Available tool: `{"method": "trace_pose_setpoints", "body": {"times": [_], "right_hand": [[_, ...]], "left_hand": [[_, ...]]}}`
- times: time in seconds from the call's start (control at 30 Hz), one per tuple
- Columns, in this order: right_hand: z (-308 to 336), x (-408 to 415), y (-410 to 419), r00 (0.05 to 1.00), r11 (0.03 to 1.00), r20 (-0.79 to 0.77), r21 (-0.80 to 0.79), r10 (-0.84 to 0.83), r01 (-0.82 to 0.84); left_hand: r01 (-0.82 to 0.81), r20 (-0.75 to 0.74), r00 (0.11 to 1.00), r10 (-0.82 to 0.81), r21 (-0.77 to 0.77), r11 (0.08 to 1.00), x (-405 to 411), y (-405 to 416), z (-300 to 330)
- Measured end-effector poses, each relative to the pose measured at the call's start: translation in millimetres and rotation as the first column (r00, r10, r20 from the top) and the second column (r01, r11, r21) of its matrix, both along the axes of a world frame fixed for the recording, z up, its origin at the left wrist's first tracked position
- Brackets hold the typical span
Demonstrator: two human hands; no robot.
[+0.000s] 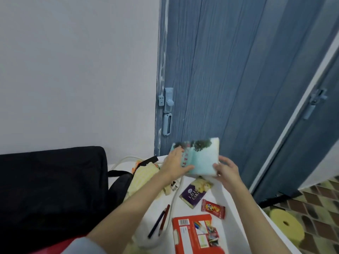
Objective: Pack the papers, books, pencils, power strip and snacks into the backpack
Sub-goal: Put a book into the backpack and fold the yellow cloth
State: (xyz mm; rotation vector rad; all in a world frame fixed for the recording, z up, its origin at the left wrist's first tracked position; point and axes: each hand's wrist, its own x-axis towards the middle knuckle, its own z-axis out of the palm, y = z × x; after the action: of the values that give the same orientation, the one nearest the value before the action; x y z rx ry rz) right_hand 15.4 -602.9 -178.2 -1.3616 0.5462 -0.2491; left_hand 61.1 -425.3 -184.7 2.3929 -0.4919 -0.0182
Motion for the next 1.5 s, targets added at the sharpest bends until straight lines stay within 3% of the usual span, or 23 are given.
{"method": "trace_pose_setpoints", "body": {"times": [0.17, 0.27, 0.4, 0.5, 0.6, 0.7, 0.8, 0.9, 0.97, 1.0, 1.07, 1.13, 1.17, 1.27, 1.33, 1.37, 1.43, 1.47, 1.5], "right_hand": [[72.5, -9.5, -7.5, 0.894, 0.953, 0.345, -0.201, 0.286, -0.227], [111.7, -14.6, -8.9, 0.793, 0.884, 0.402, -0.302, 0.457, -0.356], [128.8, -19.2, 15.1, 0.733, 0.793, 0.313, -0.328, 0.604, -0.514], [121.5, -28.3, 49.2, 0.652, 0.661, 0.144, -0.297, 0.744, -0.689], [102.0, -47.3, 99.1, 0.496, 0.456, -0.094, -0.278, 0.863, -0.845], [79.4, -74.8, 150.5, 0.434, 0.411, -0.068, -0.221, 0.898, -0.884], [56.3, -98.1, 185.4, 0.510, 0.514, 0.063, -0.141, 0.858, -0.846], [41.2, -114.0, 197.5, 0.623, 0.631, 0.105, -0.104, 0.775, -0.769], [31.1, -120.3, 199.0, 0.716, 0.725, 0.129, -0.042, 0.686, -0.687], [27.4, -123.7, 199.9, 0.758, 0.765, 0.147, 0.011, 0.636, -0.644], [22.9, -134.9, 206.7, 0.820, 0.804, 0.167, 0.167, 0.547, -0.570], [18.3, -146.5, 211.7, 0.854, 0.808, 0.155, 0.277, 0.496, -0.520], [17.0, -152.5, 215.7, 0.865, 0.806, 0.150, 0.315, 0.478, -0.500], [15.4, -171.2, 229.4, 0.884, 0.798, 0.137, 0.386, 0.446, -0.463], [14.0, -183.0, 237.5, 0.891, 0.796, 0.154, 0.402, 0.427, -0.451], [15.0, -188.7, 241.7, 0.893, 0.794, 0.170, 0.411, 0.417, -0.448], [14.4, -199.0, 247.8, 0.894, 0.786, 0.188, 0.427, 0.406, -0.447], [12.6, -202.9, 249.5, 0.898, 0.786, 0.194, 0.434, 0.395, -0.440], [13.9, -209.9, 252.5, 0.905, 0.790, 0.202, 0.441, 0.375, -0.426]], "left_hand": [[-0.148, 0.302, 0.934, 0.193, -0.166, 0.975, 6.8, 31.6, 47.9], [-0.157, 0.458, 0.862, 0.219, -0.169, 0.973, -15.1, 63.7, 83.5], [-0.039, 0.141, 0.985, 0.094, -0.350, 0.936, -53.7, 110.1, 100.5], [-0.014, 0.031, 0.999, 0.024, -0.303, 0.953, -80.7, 150.2, 107.0], [0.036, -0.086, 0.995, -0.057, -0.230, 0.973, -113.6, 191.1, 113.2], [0.025, -0.209, 0.976, -0.066, -0.192, 0.981, -144.2, 232.9, 111.5], [-0.076, -0.185, 0.981, 0.049, -0.143, 0.987, -172.2, 275.6, 99.3], [-0.286, -0.083, 0.956, 0.280, -0.066, 0.956, -193.4, 320.6, 78.5], [-0.344, -0.180, 0.926, 0.333, -0.033, 0.939, -208.8, 346.2, 69.9], [-0.312, -0.271, 0.913, 0.305, 0.016, 0.950, -216.4, 355.3, 66.5], [-0.093, -0.448, 0.874, 0.187, 0.223, 0.970, -230.8, 368.6, 56.2], [0.126, -0.514, 0.852, 0.105, 0.396, 0.910, -241.9, 368.4, 45.2], [0.158, -0.500, 0.863, 0.067, 0.394, 0.905, -245.6, 368.0, 43.4], [0.129, -0.407, 0.913, -0.026, 0.228, 0.965, -246.8, 375.0, 53.2], [-0.046, -0.203, 0.976, 0.082, 0.173, 0.984, -238.6, 381.6, 65.6], [-0.208, -0.019, 0.977, 0.214, 0.172, 0.963, -231.6, 383.8, 70.4], [-0.522, 0.300, 0.825, 0.478, 0.083, 0.849, -220.9, 379.5, 77.2], [-0.576, 0.353, 0.765, 0.538, 0.003, 0.817, -216.4, 376.0, 75.2], [-0.557, 0.330, 0.773, 0.541, -0.052, 0.829, -211.6, 374.2, 70.9]]}}
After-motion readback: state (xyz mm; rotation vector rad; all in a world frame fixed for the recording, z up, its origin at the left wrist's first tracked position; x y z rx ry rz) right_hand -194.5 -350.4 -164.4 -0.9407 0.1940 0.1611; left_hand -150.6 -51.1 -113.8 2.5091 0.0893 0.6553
